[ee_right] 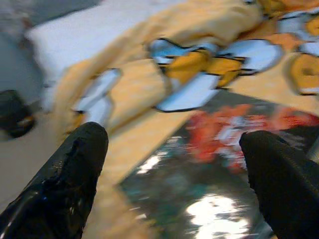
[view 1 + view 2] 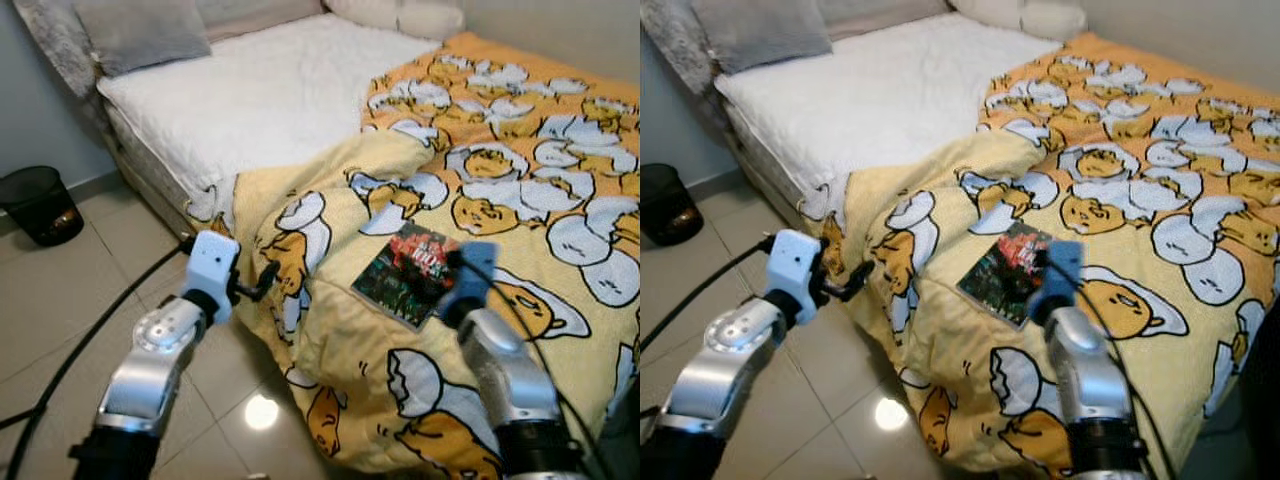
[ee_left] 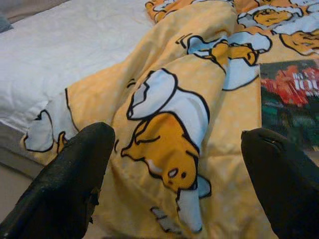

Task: Clean up the room

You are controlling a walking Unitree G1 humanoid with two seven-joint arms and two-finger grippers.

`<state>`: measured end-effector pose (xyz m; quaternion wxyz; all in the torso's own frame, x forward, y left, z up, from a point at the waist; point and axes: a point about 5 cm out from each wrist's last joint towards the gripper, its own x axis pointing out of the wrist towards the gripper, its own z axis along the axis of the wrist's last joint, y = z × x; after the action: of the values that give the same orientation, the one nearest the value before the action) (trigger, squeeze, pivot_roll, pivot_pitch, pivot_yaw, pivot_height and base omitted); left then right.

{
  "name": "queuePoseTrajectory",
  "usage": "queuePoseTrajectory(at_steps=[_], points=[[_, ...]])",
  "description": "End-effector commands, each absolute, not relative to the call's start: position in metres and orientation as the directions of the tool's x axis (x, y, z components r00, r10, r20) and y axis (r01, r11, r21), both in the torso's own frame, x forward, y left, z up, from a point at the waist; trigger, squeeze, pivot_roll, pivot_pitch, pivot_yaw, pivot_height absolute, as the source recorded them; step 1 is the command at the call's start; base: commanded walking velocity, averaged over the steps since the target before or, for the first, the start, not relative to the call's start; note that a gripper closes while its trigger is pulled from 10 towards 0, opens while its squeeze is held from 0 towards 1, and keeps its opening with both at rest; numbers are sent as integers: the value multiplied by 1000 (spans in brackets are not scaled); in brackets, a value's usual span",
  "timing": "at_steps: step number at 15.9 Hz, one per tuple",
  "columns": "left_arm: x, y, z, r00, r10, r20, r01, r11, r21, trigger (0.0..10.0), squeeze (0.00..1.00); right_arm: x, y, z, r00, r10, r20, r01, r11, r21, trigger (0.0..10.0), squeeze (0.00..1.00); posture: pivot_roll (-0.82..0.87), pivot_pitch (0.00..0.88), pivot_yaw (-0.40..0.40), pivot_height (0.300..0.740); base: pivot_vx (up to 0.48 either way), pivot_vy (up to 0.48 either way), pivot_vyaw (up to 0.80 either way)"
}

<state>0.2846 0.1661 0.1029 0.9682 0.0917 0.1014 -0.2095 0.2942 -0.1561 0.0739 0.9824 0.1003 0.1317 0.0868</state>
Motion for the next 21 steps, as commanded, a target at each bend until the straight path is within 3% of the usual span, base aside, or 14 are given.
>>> queuePoseTrajectory(at_steps=[1,4,5,11,21], points=[[286,162,100,856,-447,-261,490,861,134,10000,1000,291,-159,74,952,189,-239,-128,960,251,10000,1000,35,0,51,740,0,0,0],[281,156,93,758,-561,-333,627,767,134,10000,1000,288,-167,63,935,119,-333,-5,946,323,10000,1000,27,0,67,740,0,0,0],[279,156,93,715,-606,-348,674,730,115,10000,1000,287,-169,51,912,107,-396,65,916,397,10000,0,15,0,88,740,0,0,0],[274,157,91,609,-683,-403,773,625,110,10000,1000,313,-177,33,873,155,-463,191,763,617,10000,0,39,0,99,740,0,0,0],[261,167,89,613,-666,-425,764,638,101,10000,1000,331,-189,35,875,71,-479,241,793,559,10000,0,110,0,38,740,0,0,0]])
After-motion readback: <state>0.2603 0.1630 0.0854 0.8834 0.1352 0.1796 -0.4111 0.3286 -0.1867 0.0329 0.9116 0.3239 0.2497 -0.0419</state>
